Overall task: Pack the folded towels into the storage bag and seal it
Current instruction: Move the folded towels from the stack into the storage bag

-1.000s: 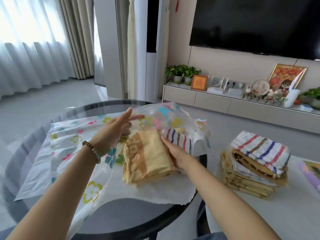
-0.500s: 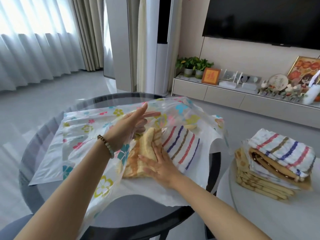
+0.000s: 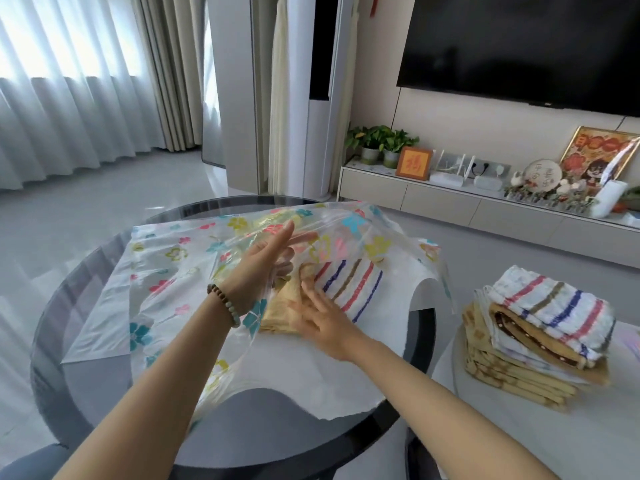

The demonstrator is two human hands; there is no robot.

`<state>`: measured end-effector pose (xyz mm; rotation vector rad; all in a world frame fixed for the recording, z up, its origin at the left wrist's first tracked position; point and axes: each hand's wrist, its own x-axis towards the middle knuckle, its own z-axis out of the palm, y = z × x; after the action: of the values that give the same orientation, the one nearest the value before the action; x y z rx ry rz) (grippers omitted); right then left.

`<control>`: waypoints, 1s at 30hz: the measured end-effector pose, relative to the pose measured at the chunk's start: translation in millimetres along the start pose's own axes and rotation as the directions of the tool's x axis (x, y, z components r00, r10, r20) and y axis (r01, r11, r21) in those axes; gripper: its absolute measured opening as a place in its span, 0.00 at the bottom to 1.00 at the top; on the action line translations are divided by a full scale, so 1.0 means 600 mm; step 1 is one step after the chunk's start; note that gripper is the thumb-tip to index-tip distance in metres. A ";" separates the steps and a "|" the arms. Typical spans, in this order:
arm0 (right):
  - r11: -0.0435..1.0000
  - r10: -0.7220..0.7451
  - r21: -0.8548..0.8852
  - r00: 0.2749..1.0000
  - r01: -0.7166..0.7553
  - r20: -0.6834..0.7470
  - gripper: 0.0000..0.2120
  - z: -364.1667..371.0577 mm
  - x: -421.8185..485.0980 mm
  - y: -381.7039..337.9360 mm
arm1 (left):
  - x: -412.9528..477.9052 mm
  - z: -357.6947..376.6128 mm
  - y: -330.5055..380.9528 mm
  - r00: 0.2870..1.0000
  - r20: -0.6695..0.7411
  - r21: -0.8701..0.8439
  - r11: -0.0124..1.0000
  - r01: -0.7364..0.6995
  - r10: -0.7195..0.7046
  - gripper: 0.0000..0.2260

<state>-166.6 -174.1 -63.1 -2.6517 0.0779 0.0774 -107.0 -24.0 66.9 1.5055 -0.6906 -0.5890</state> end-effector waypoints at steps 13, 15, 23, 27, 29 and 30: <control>0.994 0.099 0.031 0.767 -0.102 -0.634 0.12 -0.203 -0.339 0.185 | 0.022 0.073 -0.060 0.999 -0.039 -0.083 0.996 0.027 -0.031 0.20; 0.960 0.249 0.058 0.735 -0.275 -0.630 0.16 -0.228 -0.347 0.236 | 0.023 0.084 -0.061 0.999 -0.032 -0.074 0.997 0.036 -0.039 0.17; 0.737 0.642 0.171 0.599 -0.654 -0.478 0.30 -0.267 -0.360 0.346 | 0.028 0.098 -0.069 0.994 -0.063 -0.067 0.994 0.082 -0.086 0.15; 0.744 0.599 0.063 0.621 -0.665 -0.506 0.34 -0.257 -0.355 0.361 | 0.040 0.090 -0.083 0.990 -0.081 -0.055 0.992 0.110 -0.114 0.23; 0.739 0.562 -0.010 0.626 -0.673 -0.540 0.35 -0.252 -0.351 0.367 | 0.048 0.089 -0.090 0.986 -0.102 -0.051 0.991 0.124 -0.129 0.32; 0.735 0.539 -0.062 0.636 -0.676 -0.552 0.35 -0.250 -0.348 0.370 | 0.050 0.088 -0.093 0.986 -0.107 -0.051 0.991 0.123 -0.128 0.34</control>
<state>-383.9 -431.7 -20.0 -2.6984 1.2425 -0.4195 -120.7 -82.0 10.1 1.5355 -0.4971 -0.6080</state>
